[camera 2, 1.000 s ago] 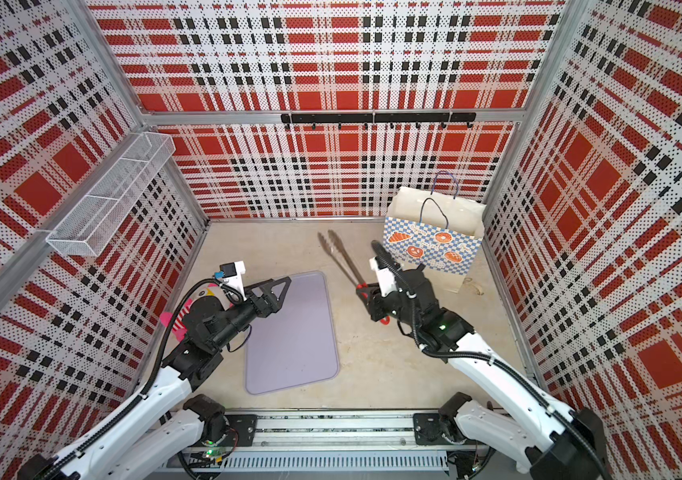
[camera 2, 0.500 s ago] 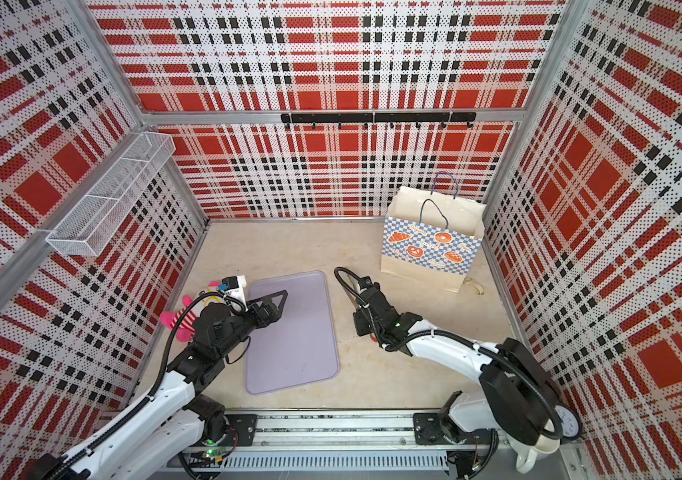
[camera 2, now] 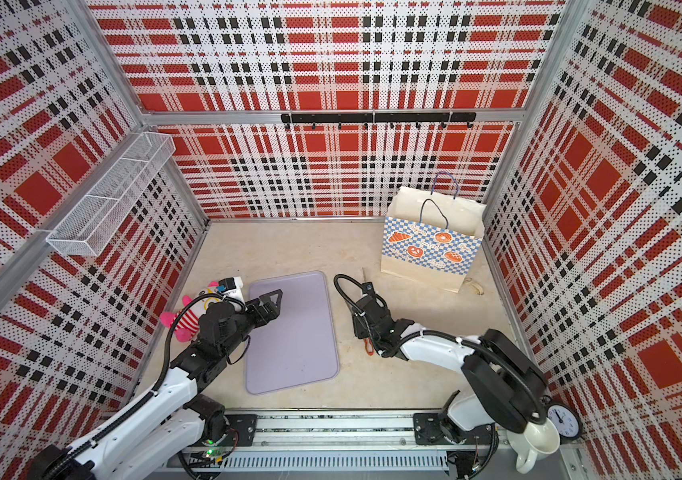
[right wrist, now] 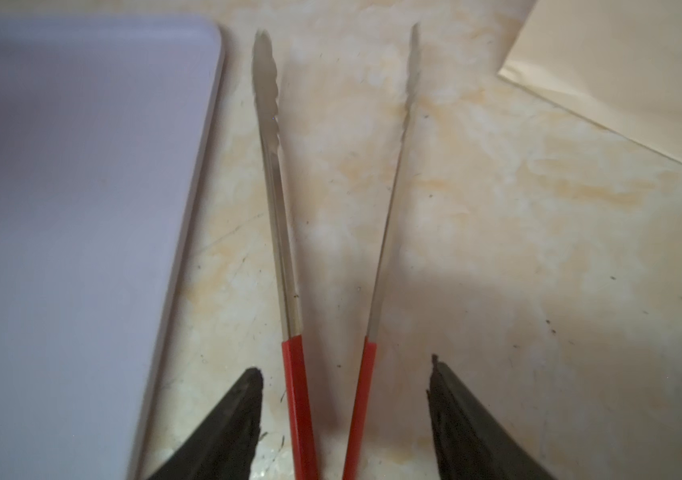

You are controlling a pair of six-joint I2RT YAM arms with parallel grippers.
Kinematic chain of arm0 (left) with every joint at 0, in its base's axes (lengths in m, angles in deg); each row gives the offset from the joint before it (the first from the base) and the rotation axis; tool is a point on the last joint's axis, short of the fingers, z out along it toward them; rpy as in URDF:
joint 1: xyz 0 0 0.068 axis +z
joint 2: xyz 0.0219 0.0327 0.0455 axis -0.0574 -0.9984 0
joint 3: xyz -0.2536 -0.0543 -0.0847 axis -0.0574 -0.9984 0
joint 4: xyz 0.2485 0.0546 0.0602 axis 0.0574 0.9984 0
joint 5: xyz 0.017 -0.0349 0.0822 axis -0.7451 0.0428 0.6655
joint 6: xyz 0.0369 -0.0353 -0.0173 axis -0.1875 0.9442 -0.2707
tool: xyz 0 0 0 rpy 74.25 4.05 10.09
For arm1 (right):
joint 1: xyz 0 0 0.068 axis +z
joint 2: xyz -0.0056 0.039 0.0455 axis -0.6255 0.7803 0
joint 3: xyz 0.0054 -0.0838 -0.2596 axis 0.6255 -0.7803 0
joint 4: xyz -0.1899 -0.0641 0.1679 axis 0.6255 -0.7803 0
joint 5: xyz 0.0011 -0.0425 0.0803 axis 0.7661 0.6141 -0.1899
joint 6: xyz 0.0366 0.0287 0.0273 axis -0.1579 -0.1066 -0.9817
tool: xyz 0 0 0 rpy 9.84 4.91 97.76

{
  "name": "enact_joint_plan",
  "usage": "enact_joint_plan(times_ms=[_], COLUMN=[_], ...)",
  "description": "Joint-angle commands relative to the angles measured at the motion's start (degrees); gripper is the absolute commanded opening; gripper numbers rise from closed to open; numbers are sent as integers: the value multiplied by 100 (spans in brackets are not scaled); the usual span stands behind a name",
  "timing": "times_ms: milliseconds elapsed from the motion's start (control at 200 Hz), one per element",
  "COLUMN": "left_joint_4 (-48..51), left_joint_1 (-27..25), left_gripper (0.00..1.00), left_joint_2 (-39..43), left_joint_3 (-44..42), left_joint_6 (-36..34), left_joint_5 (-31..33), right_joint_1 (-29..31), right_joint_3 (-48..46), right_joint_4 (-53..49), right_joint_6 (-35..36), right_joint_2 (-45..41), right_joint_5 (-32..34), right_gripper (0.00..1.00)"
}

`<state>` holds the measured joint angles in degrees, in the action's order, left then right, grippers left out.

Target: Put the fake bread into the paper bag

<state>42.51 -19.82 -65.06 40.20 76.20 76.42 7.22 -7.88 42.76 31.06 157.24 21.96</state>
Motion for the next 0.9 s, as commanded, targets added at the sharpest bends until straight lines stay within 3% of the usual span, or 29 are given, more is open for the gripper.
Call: enact_joint_plan(times_ms=[0, 215, 326, 466, 666, 802, 892], left_joint_4=[-36, -1792, -3348, -4688, -6223, -7948, -7595], left_joint_1=[29, 103, 152, 458, 1353, 1513, 1590], left_gripper=[98, 98, 98, 98, 98, 98, 98], left_joint_2=[291, 1036, 693, -29, -1605, -2691, -3117], left_joint_3=[23, -1145, -1677, -1975, -2044, -2122, -1697], left_joint_6=[-493, -1501, -2487, -3502, -3507, -4038, -4014], left_joint_5=[1544, 4070, 4605, 4057, 3122, 2637, 2533], right_joint_1=[-247, -2585, -3312, -3810, -3836, -3830, -3843], right_joint_3=[-375, -2148, -2956, -3117, -3199, -2954, -2717], right_joint_4=[393, 2393, 3866, 4752, 6910, 6892, 6506], right_joint_6=[601, 1594, 1929, 1982, 2706, 2704, 2713], right_joint_2=[-1126, -3271, -3481, -2607, -684, -355, -276], right_joint_5=[1059, 12, -180, -571, -1056, -1241, -1354], right_gripper=[79, 96, 100, 100, 100, 100, 100])
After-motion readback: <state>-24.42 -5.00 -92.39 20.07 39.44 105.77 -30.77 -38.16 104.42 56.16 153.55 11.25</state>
